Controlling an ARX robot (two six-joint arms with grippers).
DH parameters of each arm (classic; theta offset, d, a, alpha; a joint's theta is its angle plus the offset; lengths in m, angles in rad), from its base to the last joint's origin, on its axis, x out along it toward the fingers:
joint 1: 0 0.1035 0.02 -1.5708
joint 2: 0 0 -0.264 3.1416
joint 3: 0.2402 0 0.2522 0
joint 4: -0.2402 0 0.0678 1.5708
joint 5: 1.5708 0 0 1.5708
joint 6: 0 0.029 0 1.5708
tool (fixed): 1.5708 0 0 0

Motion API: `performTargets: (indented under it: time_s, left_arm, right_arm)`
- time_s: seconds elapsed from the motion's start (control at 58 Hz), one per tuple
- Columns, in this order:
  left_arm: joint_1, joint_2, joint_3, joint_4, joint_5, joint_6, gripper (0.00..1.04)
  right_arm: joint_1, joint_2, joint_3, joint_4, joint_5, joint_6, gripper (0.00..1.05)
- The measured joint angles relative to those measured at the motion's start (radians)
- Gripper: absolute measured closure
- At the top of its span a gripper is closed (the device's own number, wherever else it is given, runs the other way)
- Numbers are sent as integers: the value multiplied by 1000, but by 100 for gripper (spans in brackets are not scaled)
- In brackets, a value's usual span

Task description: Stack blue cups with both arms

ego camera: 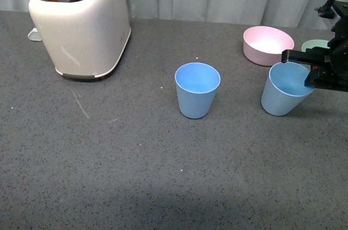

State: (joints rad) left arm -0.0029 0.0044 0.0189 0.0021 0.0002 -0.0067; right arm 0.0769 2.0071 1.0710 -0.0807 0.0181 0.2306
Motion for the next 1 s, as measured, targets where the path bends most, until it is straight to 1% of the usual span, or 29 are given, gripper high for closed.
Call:
performTargets:
  time_s: [0.069, 0.207, 0.276, 0.397, 0.552, 0.776, 1.0]
  left_arm:
    - [0, 0, 0, 0, 0, 0, 7]
    - [0, 0, 0, 0, 0, 0, 7]
    - [0, 0, 0, 0, 0, 0, 7]
    - [0, 0, 0, 0, 0, 0, 7]
    - [0, 0, 0, 0, 0, 0, 7]
    - [0, 0, 0, 0, 0, 0, 7]
    - [0, 0, 0, 0, 0, 0, 7]
  right_arm:
    - [-3, -10, 0, -19, -21, 18, 104]
    - [-2, -59, 8, -64, -110, 58, 104]
    - [5, -87, 21, -77, -135, 68, 104]
    - [35, -140, 55, -104, -169, 84, 104]
    - [109, -174, 80, -111, -218, 112, 104]
    - [211, -169, 95, -109, -222, 126, 104]
    - [254, -131, 133, -129, -210, 134, 104]
